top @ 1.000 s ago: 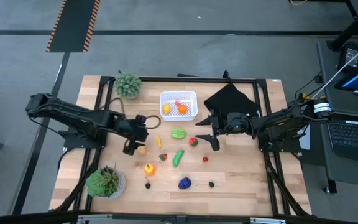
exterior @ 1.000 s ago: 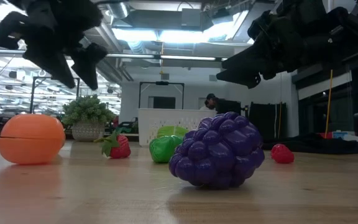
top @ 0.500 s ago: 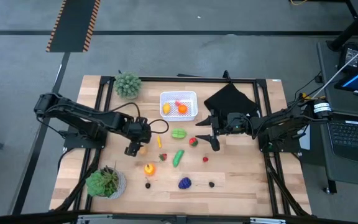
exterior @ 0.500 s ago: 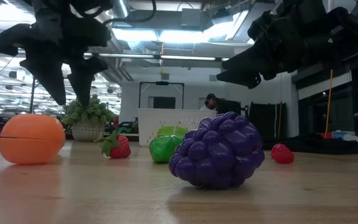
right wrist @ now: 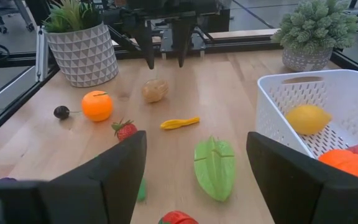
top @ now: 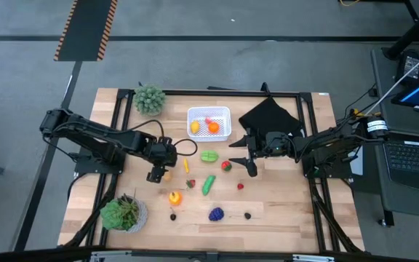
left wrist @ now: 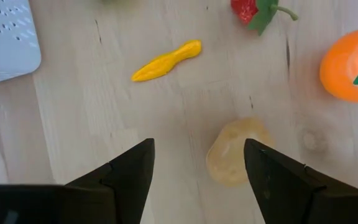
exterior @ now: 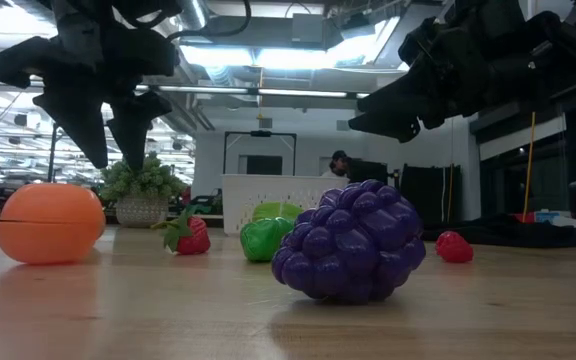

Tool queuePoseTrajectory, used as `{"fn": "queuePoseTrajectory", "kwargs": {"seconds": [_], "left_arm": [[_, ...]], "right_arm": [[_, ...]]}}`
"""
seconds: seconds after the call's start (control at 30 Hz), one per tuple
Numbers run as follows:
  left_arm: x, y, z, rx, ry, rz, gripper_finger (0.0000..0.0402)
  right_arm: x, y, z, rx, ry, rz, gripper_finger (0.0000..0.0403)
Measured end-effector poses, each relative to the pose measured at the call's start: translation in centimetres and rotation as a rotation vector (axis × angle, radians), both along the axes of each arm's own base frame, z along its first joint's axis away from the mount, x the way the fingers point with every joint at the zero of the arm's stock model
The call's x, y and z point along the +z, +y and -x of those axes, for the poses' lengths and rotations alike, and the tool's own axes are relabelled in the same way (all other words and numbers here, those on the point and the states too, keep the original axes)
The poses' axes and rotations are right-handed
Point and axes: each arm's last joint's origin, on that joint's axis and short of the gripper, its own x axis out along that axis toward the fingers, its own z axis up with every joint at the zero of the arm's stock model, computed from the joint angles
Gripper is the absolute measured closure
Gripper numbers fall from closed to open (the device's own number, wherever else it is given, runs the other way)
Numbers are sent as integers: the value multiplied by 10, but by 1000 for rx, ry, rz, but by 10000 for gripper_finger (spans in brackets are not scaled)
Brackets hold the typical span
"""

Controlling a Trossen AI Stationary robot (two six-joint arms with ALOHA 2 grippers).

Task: Pick and placing Produce into tupperware
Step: Put the potato into the white bin

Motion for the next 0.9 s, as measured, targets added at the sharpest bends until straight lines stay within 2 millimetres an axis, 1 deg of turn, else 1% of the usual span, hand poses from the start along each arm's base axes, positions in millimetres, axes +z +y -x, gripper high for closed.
{"fn": "queuePoseTrajectory", "kwargs": {"seconds": [0.13,0.23,0.53,0.7,0.9], "left_arm": [[0,0,0,-35,1,-12,162],[0,-3,1,-96,4,-23,162],[-2,-25,3,-242,7,-40,162],[-17,-38,-2,-271,67,-51,162],[-37,-40,-8,-257,147,-165,162]], "right_arm": [[0,0,0,0,0,-1,125],[0,0,0,0,0,-1,125],[0,0,0,1,1,3,125],[-1,0,0,4,8,19,125],[-1,0,0,4,7,19,125]]}}
